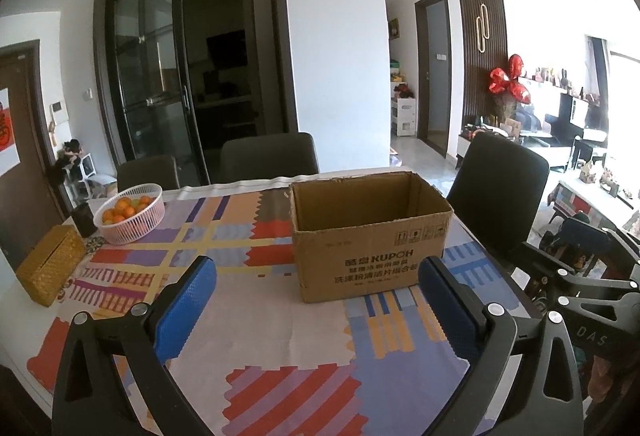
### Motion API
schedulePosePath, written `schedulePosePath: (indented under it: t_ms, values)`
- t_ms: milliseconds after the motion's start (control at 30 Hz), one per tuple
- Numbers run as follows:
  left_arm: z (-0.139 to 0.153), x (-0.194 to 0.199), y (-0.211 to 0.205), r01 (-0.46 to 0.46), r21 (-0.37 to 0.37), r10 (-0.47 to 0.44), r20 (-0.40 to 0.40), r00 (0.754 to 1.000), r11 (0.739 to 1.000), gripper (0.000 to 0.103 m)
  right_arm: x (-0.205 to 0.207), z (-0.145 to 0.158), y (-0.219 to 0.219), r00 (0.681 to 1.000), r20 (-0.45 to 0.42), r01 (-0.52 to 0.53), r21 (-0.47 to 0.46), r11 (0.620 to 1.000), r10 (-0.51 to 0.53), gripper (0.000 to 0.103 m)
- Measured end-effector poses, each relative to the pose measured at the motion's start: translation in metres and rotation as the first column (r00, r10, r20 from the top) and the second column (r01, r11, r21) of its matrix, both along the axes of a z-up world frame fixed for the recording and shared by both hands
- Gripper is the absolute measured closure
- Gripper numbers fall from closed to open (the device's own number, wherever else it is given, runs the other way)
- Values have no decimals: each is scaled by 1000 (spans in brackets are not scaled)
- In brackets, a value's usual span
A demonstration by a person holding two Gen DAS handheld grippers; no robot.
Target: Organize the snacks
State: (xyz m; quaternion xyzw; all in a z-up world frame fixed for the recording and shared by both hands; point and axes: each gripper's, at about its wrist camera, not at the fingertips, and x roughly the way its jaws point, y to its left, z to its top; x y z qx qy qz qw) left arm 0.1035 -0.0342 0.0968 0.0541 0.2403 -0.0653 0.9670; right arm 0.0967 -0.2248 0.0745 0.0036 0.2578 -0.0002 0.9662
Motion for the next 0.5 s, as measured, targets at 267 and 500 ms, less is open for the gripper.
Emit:
schedulePosePath:
  t_ms: [267,500]
  values:
    - [2,-4,0,17,-5,-17,20,1000,1000,0,-5,6,-2,1000,23,7,-3,1000,-7,21]
    - [2,-3,1,-1,0,1,33,999,1000,0,-4,5,-3,1000,17,14,-2,1000,-14,21]
